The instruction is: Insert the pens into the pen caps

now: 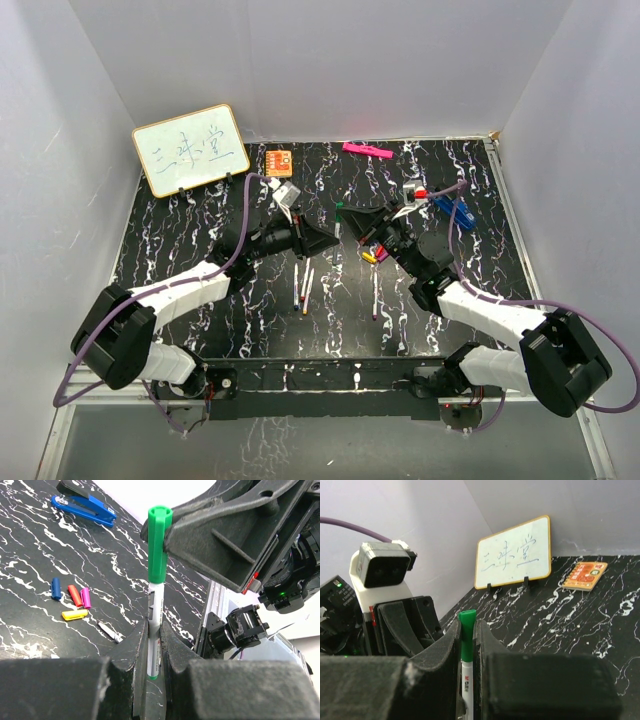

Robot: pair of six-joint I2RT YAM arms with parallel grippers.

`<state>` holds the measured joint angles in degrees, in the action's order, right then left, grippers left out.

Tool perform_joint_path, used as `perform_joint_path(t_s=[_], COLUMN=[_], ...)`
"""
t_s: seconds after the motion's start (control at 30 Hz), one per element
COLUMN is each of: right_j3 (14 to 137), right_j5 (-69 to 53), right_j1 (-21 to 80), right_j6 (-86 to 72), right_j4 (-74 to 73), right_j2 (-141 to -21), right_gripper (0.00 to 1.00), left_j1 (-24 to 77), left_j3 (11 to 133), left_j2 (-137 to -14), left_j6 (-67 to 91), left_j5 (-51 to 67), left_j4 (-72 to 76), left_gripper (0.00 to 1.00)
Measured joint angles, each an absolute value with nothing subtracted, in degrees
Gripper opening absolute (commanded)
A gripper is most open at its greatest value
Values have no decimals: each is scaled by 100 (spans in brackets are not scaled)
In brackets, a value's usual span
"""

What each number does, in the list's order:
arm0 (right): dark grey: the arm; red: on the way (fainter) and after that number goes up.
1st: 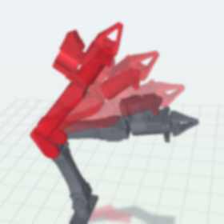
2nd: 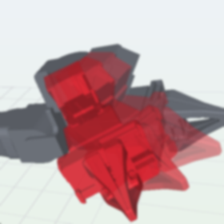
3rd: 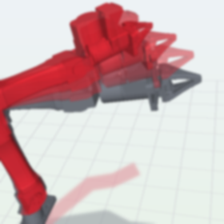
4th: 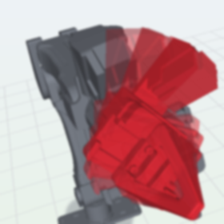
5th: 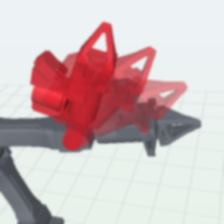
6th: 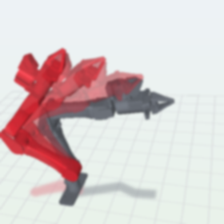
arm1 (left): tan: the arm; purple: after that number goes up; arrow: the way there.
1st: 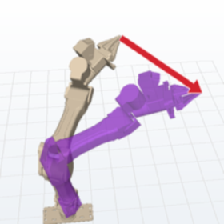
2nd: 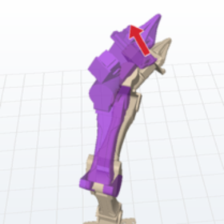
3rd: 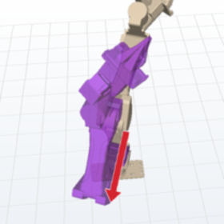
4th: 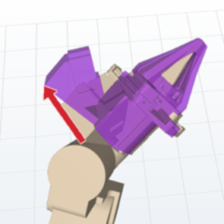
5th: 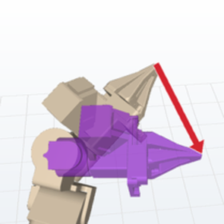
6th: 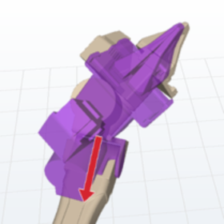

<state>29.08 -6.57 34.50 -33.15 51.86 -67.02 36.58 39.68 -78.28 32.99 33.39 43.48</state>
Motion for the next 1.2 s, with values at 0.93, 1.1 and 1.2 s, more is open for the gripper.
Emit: perform_joint_path(t_s=[0.93, 1.1, 1.2], right_j3=[2985, 3046, 3048], right_j5=[-550, -412, -331], right_j1=[3511, 3594, 3640], right_j6=[-3319, -3256, -3247], right_j4=[4274, 4195, 4112], right_j2=[-6681, -6681, -6681], right_gripper=[0, 0, 0], left_j1=[3802, 3811, 3811], left_j3=[3968, 3968, 3968], left_j2=[-7741, -7701, -7695], left_j6=[3249, 3192, 3148], left_j5=[2565, 2456, 2443], left_j4=[3835, 3804, 3673], left_gripper=[0, 0, 0])
